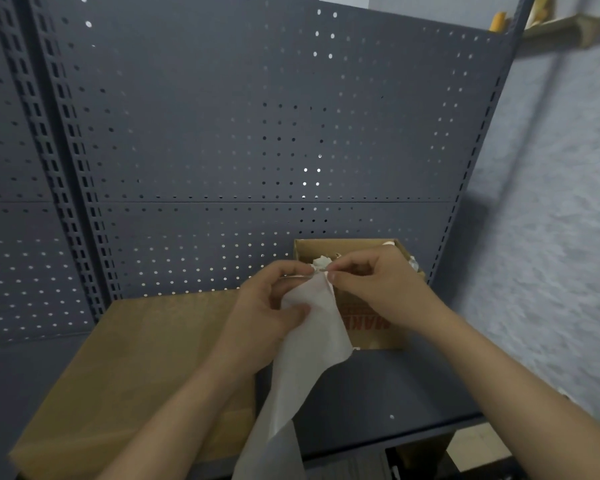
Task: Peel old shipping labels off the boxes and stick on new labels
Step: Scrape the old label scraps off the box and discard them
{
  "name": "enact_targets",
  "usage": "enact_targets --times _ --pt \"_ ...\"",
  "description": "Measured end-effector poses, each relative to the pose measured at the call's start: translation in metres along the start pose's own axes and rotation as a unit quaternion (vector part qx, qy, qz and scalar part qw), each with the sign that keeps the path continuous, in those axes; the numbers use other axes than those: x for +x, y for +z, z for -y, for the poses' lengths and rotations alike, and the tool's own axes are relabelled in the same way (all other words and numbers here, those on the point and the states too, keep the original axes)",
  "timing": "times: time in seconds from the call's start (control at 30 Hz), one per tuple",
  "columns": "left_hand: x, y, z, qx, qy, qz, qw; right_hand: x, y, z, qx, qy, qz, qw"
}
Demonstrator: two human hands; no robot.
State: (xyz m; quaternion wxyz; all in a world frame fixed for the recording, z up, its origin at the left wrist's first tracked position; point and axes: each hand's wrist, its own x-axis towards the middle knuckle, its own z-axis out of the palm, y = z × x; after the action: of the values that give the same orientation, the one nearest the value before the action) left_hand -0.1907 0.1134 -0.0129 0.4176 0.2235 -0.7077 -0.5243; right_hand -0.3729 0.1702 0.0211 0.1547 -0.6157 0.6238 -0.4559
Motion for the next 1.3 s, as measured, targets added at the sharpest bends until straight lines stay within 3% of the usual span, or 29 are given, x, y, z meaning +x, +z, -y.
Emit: enact_targets --times 0.67,1.0,1.3 --pt "-0.004 -0.030 0.015 0.179 -0.014 -0.060 0.982 0.007 0.004 0.001 -0.010 0.038 -0.144 0.989" --pt "0.007 -0.043 0.026 0.227 -0.040 -0.075 0.970 0.010 -0.011 0.002 0.086 0.062 -0.197 0.975" --pt "0.006 -0.061 0.041 0.241 -0.089 -0.073 0.964 0.017 -0.015 0.004 0.098 0.068 -0.228 0.966"
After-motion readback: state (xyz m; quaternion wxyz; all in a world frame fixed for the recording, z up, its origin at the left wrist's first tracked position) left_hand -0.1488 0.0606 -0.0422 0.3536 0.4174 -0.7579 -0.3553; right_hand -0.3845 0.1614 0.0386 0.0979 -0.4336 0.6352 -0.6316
